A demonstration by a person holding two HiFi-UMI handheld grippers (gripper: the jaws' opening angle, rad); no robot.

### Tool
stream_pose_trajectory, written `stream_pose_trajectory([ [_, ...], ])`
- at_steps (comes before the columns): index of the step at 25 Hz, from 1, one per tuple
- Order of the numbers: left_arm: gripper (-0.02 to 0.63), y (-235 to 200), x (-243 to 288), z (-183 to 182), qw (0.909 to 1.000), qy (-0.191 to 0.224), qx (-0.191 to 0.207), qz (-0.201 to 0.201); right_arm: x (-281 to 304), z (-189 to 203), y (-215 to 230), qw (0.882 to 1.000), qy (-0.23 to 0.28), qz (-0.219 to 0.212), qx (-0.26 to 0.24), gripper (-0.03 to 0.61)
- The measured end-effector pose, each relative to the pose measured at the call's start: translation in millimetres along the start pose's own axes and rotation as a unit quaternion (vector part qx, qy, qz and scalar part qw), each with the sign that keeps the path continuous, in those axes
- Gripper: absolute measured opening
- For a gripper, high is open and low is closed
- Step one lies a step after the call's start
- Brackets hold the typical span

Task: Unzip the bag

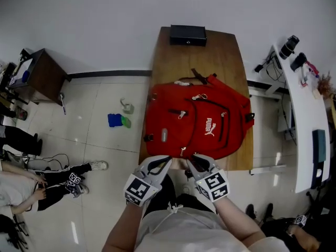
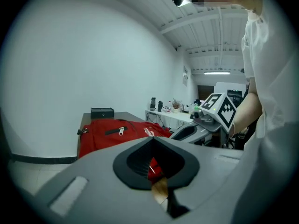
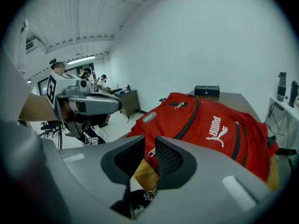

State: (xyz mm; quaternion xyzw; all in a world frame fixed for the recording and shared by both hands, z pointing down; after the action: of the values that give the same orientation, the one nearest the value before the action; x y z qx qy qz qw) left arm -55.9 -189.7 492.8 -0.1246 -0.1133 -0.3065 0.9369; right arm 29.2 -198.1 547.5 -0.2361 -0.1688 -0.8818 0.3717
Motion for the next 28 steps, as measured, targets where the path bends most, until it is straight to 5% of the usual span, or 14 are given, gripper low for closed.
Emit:
stream_pose_trajectory([
  [13, -0.002, -50.0, 66.6, 49.9, 0.9991, -0.041, -0.008, 0.011, 77.3, 49.8, -3.7, 0.994, -0.114, 0.004, 0.002, 0.160],
  [21, -0.002, -46.0, 87.1, 65.4, 0.9962, -0.082, -0.029, -0.004, 74.9, 47.8, 12.7, 0.993, -0.115, 0.021, 0.021, 0.039],
  [28, 0.006, -47.5, 96.7, 77.9, 0.9882, -0.144, -0.046, -0.025, 62.9, 48.7, 22.1, 0.990, -0.138, -0.016, 0.023, 0.035],
])
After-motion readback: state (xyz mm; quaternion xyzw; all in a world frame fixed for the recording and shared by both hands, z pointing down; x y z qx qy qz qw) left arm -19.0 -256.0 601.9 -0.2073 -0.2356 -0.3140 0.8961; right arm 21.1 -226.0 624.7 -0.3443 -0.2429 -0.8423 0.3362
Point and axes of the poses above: the fingertips, and each gripper's own axes: x forward along the fingers, y to its right, z out of its underside, the point moved 2 cm from there along -x, backward along the fingers, and after that the axes turned 6 degrees about z, right-handed, at the moved point
